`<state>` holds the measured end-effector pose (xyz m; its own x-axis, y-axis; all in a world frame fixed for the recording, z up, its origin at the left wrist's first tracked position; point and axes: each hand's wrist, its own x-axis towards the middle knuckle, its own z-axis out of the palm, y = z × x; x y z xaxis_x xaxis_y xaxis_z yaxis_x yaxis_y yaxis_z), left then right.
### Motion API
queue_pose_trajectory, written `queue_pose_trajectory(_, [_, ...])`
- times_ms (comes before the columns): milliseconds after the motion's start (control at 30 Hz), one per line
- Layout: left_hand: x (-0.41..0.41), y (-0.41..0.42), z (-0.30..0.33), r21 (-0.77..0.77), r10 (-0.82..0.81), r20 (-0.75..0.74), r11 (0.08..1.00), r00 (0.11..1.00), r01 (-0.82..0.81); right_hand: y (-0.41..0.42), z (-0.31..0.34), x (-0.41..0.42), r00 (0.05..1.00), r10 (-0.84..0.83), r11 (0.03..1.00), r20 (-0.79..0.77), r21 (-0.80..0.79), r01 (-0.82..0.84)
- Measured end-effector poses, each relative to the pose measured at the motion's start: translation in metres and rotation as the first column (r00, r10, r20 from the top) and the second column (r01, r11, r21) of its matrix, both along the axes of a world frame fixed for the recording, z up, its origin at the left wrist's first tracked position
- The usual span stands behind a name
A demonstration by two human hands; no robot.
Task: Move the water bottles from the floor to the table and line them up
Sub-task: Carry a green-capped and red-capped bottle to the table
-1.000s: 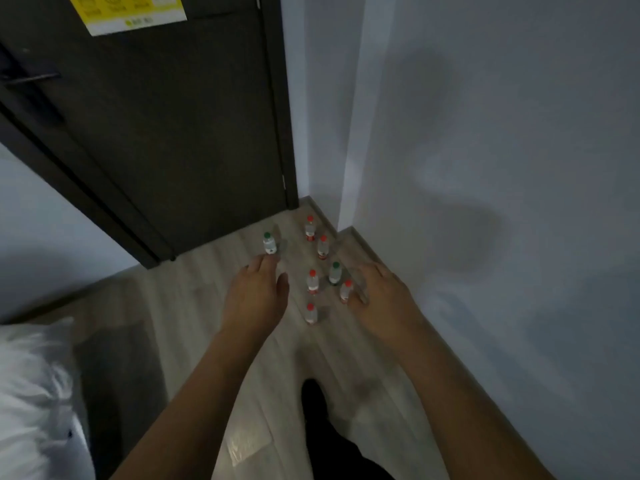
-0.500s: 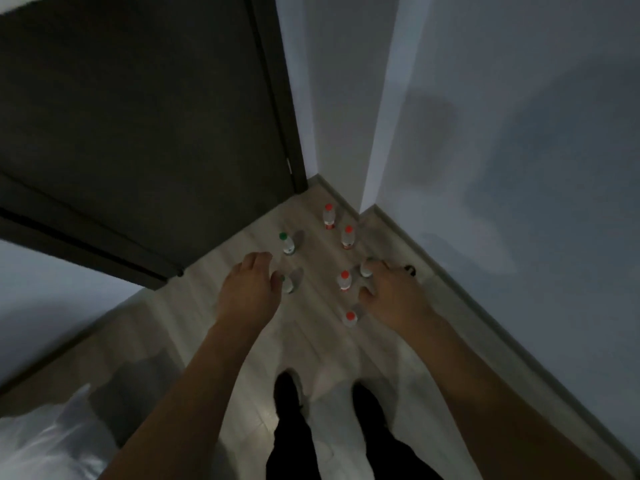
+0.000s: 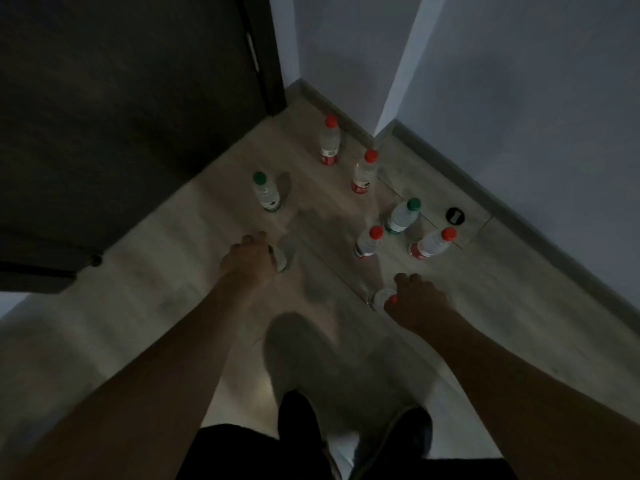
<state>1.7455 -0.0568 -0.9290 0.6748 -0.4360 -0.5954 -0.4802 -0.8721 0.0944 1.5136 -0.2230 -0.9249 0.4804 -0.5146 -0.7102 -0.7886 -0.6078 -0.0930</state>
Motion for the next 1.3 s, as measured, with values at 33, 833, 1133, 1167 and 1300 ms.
queue_pose_trajectory(33, [0.004, 0.000, -0.028, 0.001, 0.025, 0.000, 1.000, 1.000, -0.025, -0.001, -0.029, -0.002, 1.000, -0.026, 1.000, -0.015, -0.014, 0.026])
queue_pose_trajectory(833, [-0.011, -0.023, -0.207, -0.204, -0.015, 0.249, 0.977, 0.968, 0.068, -0.001, -0.171, -0.020, 0.976, -0.098, 0.960, 0.193, -0.242, 0.144])
queue_pose_trajectory(1133, [-0.015, -0.017, -0.028, -0.346, 0.199, 0.142, 0.928, 0.970, -0.139, -0.023, -0.001, -0.023, 0.955, -0.102, 0.942, 0.278, -0.281, 0.183])
queue_pose_trajectory(1167, [-0.019, -0.020, 0.007, -0.364, 0.192, 0.130, 0.922, 0.973, -0.133, -0.024, 0.032, -0.023, 0.951, -0.102, 0.938, 0.293, -0.291, 0.190])
queue_pose_trajectory(1300, [-0.036, -0.031, 0.153, -0.472, 0.168, 0.079, 0.875, 0.983, -0.112, -0.025, 0.172, -0.019, 0.918, -0.149, 0.919, 0.367, -0.291, 0.265])
